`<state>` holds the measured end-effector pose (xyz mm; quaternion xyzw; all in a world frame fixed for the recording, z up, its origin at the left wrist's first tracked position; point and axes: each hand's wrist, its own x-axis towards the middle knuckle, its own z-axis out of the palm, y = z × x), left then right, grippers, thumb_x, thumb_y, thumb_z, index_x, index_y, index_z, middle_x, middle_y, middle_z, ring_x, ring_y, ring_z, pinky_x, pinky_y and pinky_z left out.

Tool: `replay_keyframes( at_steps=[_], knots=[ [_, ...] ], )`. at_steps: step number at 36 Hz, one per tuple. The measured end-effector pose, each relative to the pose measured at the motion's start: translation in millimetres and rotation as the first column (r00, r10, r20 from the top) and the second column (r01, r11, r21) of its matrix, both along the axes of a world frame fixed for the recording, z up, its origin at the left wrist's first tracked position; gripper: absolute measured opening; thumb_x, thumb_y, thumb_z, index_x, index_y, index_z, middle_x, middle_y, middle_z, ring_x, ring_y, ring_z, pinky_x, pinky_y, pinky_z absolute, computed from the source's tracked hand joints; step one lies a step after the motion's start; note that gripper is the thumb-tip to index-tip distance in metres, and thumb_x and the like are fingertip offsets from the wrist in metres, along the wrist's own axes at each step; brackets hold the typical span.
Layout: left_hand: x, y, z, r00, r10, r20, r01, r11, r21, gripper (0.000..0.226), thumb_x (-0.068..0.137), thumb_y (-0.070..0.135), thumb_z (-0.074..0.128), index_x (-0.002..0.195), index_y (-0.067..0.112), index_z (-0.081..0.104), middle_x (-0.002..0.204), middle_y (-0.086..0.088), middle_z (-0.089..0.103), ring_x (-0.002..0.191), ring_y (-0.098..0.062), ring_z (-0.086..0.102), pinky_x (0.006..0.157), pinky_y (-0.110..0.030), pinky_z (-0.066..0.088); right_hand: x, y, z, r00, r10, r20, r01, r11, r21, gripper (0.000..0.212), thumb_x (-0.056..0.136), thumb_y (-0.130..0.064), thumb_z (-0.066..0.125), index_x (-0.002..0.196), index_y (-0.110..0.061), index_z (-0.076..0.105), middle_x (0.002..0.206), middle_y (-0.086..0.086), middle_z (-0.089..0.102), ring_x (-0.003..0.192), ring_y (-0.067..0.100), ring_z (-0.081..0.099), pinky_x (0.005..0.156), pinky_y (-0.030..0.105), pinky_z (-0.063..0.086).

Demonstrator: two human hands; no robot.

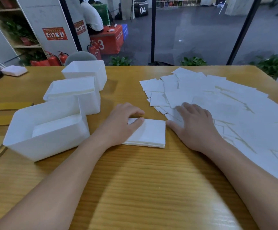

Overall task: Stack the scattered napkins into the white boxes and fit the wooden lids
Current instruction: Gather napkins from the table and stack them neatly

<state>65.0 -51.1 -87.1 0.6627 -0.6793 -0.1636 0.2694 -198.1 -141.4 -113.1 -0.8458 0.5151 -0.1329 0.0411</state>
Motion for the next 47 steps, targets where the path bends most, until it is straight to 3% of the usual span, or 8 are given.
replay_keyframes(
  at_steps=[7,12,23,27,29,35,40,47],
  knots=[
    [-11,1,-5,0.992,-0.061,-0.111,0.062,0.998,0.006,0.012,0.107,0.041,0.064,0.113,0.045,0.074,0.113,0.020,0.068,0.115,0.000,0.059,0.102,-0.030,0.046,1,-1,7,0.987,0.132,0.092,-0.137,0.990,0.047,0.057,0.106,-0.057,0.018,0.134,-0.031,0.060,0.131,-0.014,0.056,0.128,0.019,0.050,0.110,0.045,0.038],
    [-18,2,-7,0.990,-0.085,-0.110,0.085,0.996,-0.001,0.016,0.107,0.039,0.066,0.118,0.041,0.076,0.116,0.027,0.069,0.117,0.006,0.060,0.100,-0.024,0.046,4,0,7,0.968,0.214,0.133,-0.218,0.976,0.019,0.025,0.113,-0.042,0.026,0.102,-0.038,0.048,0.101,-0.015,0.051,0.103,0.014,0.050,0.098,0.046,0.045],
    [-28,5,-10,0.992,-0.113,-0.062,0.113,0.994,-0.003,0.018,0.106,0.043,0.064,0.120,0.045,0.074,0.112,0.022,0.068,0.113,0.002,0.062,0.100,-0.032,0.051,7,3,10,0.914,0.349,0.208,-0.364,0.930,0.043,0.043,0.115,-0.045,0.026,0.112,-0.031,0.066,0.124,-0.009,0.065,0.128,0.015,0.054,0.113,0.048,0.040],
    [-29,7,-7,0.993,-0.107,-0.047,0.106,0.994,-0.015,0.015,0.104,0.043,0.066,0.116,0.042,0.076,0.108,0.021,0.069,0.109,0.002,0.063,0.096,-0.030,0.051,9,13,16,0.922,0.351,0.160,-0.362,0.931,0.047,0.043,0.116,-0.045,0.029,0.133,-0.034,0.067,0.162,-0.011,0.046,0.152,0.014,0.032,0.122,0.034,0.014],
    [-28,8,-4,0.995,-0.092,-0.045,0.090,0.995,-0.041,0.011,0.103,0.041,0.069,0.110,0.039,0.077,0.103,0.020,0.069,0.106,0.002,0.063,0.092,-0.024,0.050,13,16,17,0.923,0.365,0.120,-0.371,0.928,0.025,0.045,0.115,-0.045,0.027,0.130,-0.029,0.067,0.157,-0.008,0.050,0.148,0.019,0.036,0.115,0.030,0.013],
    [-24,6,0,0.992,0.037,-0.118,-0.052,0.991,-0.124,0.015,0.100,0.034,0.075,0.115,0.035,0.075,0.097,0.016,0.068,0.093,-0.003,0.063,0.077,-0.014,0.046,19,15,16,0.925,0.360,0.123,-0.368,0.929,0.047,0.054,0.113,-0.057,0.023,0.145,-0.035,0.060,0.163,-0.010,0.047,0.151,0.016,0.034,0.126,0.044,0.019],
    [-22,4,2,0.997,0.066,-0.046,-0.074,0.977,-0.202,0.051,0.095,0.044,0.082,0.142,0.044,0.062,0.127,0.020,0.049,0.120,-0.004,0.050,0.093,-0.016,0.044,21,26,25,0.820,0.430,0.379,-0.465,0.885,0.002,0.044,0.116,-0.048,0.035,0.133,-0.032,0.073,0.146,-0.023,0.060,0.142,0.005,0.047,0.122,0.045,0.030],
    [-23,2,0,0.999,0.025,-0.043,-0.036,0.965,-0.262,0.014,0.097,0.034,0.079,0.111,0.037,0.078,0.112,0.021,0.065,0.116,-0.007,0.050,0.094,-0.020,0.042,24,43,34,0.748,0.453,0.485,-0.506,0.862,-0.024,0.027,0.113,-0.035,0.056,0.130,-0.030,0.076,0.132,-0.024,0.069,0.133,0.006,0.057,0.118,0.043,0.036]
  ],
)
